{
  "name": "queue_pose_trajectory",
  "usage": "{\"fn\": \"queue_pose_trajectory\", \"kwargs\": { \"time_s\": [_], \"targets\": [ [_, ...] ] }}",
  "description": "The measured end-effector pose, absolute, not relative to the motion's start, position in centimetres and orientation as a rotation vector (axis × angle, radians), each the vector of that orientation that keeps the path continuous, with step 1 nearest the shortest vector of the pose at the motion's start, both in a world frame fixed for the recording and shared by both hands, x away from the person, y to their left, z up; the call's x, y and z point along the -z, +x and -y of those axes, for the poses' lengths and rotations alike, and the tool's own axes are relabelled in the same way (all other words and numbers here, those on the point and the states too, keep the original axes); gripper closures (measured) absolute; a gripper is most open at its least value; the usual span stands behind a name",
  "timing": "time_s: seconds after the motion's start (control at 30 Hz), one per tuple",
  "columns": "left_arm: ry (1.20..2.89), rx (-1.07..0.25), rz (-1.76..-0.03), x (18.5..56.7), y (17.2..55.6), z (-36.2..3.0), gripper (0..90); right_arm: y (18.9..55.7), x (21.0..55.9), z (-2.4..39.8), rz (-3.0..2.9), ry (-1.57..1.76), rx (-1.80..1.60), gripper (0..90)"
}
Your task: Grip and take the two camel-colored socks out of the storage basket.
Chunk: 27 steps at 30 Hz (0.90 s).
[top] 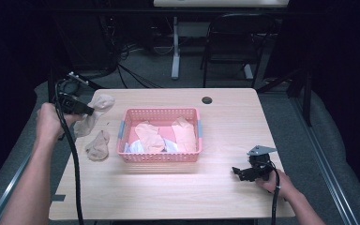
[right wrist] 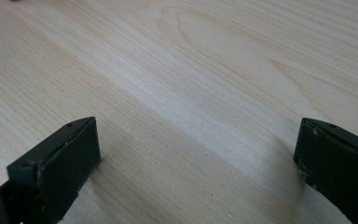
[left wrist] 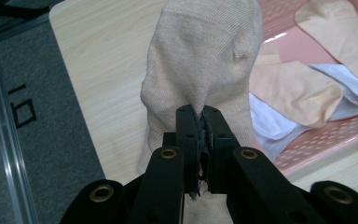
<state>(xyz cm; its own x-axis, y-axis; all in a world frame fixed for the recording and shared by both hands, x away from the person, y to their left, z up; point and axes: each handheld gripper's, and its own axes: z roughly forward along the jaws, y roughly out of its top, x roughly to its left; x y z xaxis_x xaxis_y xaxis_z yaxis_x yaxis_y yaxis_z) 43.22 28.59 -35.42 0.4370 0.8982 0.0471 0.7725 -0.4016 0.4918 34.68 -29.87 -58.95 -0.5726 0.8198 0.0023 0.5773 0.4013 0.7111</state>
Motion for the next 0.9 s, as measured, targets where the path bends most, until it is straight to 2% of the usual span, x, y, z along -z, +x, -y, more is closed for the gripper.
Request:
{"fn": "queue_pose_trajectory", "kwargs": {
  "time_s": [0.53,0.9],
  "targets": [
    [2.292,-0.38,-1.57,40.0,43.6,-31.5,86.5,34.7,58.9,29.9,-2.315,1.208,-0.968,0.0],
    [2.303,-0.287,-1.64,45.8,44.2,-32.1,86.4,34.7,58.9,29.9,-2.315,1.208,-0.967,0.0]
  ]
}}
